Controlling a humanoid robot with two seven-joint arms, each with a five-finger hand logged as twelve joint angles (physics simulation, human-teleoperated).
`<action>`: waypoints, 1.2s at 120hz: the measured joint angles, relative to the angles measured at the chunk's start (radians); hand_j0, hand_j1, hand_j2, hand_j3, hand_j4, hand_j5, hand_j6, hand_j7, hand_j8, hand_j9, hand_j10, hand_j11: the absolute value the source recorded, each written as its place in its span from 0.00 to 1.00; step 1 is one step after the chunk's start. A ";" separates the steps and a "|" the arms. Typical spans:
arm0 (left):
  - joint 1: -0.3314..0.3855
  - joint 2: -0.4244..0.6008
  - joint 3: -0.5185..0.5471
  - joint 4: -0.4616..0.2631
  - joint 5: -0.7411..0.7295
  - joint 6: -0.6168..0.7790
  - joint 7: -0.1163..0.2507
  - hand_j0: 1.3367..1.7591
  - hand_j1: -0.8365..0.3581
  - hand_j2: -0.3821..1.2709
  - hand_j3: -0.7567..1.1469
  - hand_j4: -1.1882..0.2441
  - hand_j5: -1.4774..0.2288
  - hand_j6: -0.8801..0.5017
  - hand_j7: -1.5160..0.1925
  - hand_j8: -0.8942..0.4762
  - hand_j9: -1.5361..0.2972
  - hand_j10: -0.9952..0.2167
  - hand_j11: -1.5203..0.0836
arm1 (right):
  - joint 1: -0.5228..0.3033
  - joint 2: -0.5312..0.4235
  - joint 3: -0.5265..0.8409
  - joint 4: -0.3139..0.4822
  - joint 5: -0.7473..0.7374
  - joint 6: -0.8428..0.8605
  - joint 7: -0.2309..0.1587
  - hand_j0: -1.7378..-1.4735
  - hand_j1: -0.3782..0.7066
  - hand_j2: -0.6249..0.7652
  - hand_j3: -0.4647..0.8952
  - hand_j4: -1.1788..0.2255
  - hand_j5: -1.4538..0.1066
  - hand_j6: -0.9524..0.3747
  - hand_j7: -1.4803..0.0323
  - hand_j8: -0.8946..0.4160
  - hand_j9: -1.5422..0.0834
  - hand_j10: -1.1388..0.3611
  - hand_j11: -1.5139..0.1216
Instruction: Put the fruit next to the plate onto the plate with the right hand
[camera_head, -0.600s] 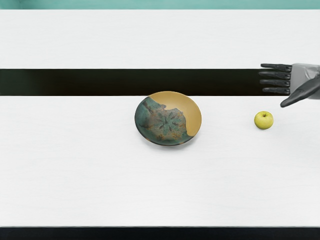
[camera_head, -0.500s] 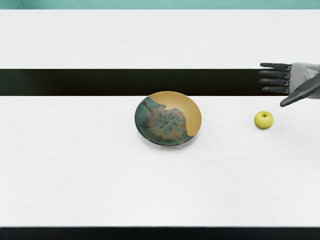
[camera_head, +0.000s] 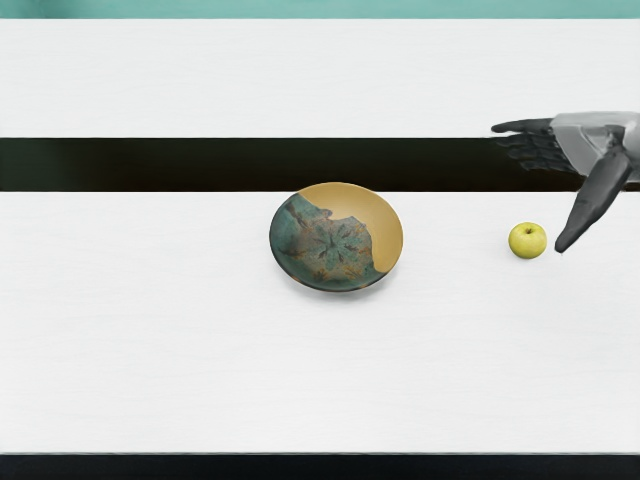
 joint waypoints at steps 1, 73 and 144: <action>0.000 0.000 0.000 0.000 0.000 0.000 0.000 0.76 0.98 0.23 0.40 0.82 0.86 0.63 0.88 0.64 0.83 0.81 0.94 | 0.008 0.000 -0.011 0.002 -0.008 -0.015 0.000 0.30 0.03 0.45 0.34 0.84 0.93 0.71 0.98 0.68 0.95 0.76 0.92; 0.000 0.000 0.000 0.000 0.000 0.000 0.000 0.76 0.98 0.23 0.40 0.82 0.86 0.63 0.88 0.64 0.83 0.81 0.94 | 0.408 0.225 -0.891 -0.076 -0.255 -0.813 0.000 0.30 0.03 0.45 0.34 0.83 0.93 0.71 0.97 0.67 0.94 0.75 0.92; 0.000 0.000 0.000 0.000 0.000 0.000 0.000 0.76 0.98 0.23 0.40 0.82 0.86 0.63 0.88 0.64 0.83 0.81 0.94 | 0.477 0.436 -1.197 -0.233 -0.245 -1.085 0.000 0.30 0.06 0.45 0.34 0.81 0.90 0.69 0.95 0.65 0.92 0.73 0.90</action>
